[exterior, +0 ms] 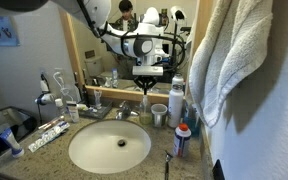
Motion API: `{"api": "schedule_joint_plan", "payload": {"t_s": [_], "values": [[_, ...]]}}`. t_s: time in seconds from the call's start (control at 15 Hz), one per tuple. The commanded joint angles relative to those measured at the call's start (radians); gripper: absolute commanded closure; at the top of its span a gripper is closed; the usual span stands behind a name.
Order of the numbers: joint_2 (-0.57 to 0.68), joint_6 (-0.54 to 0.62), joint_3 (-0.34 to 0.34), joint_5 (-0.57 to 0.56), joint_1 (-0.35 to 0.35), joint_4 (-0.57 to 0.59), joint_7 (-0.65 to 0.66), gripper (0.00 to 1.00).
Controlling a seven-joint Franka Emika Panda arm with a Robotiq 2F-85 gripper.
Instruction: Press down on the pump bottle
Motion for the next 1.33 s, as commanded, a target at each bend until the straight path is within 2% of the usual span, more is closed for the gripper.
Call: {"api": "schedule_joint_plan", "payload": {"t_s": [0.0, 1.27], "values": [[0.019, 0.002, 0.018, 0.018, -0.017, 0.020, -0.021, 1.00], [0.033, 0.021, 0.028, 0.028, -0.024, -0.023, -0.025, 1.00]]}}
